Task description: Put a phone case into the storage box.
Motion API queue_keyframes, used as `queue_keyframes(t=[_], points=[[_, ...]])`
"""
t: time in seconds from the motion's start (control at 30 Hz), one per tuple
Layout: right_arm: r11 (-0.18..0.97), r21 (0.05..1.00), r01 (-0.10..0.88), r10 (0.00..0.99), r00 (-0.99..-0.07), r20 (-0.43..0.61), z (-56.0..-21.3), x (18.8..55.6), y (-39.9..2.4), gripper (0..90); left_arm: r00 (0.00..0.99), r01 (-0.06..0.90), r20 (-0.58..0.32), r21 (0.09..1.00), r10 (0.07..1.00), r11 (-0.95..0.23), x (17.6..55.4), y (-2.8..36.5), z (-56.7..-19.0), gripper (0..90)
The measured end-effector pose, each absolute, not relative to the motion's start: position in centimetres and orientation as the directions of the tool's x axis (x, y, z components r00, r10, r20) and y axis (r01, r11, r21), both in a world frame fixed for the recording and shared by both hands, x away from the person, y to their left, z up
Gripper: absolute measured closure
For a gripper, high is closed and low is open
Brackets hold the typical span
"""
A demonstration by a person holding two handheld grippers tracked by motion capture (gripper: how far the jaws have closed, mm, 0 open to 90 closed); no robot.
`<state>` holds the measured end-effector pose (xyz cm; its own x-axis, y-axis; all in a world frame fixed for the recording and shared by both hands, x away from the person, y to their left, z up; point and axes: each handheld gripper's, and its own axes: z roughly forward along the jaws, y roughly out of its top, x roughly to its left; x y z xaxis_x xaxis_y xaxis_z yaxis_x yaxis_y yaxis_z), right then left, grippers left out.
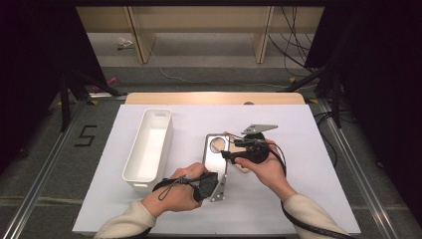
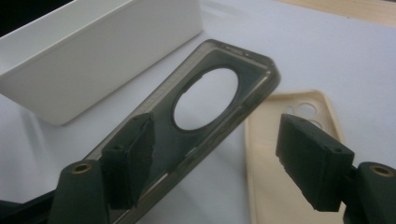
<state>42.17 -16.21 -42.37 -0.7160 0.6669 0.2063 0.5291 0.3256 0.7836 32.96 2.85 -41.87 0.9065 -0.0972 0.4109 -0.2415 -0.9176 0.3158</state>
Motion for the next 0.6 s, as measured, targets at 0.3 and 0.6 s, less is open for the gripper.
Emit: queue_keyframes(t=[0.3, 0.6], points=[[0.307, 0.762, 0.57, 0.659, -0.706, 0.262, -42.79, 43.04, -15.92, 47.9, 0.906, -0.254, 0.408, 0.306, -0.115, -0.918, 33.01, 2.81, -42.0, 89.2], [0.297, 0.741, 0.602, 0.651, -0.696, 0.304, -42.66, 43.0, -15.84, 62.3, 0.908, -0.265, 0.402, 0.326, -0.12, -0.907, 32.9, 2.57, -42.48, 89.2]])
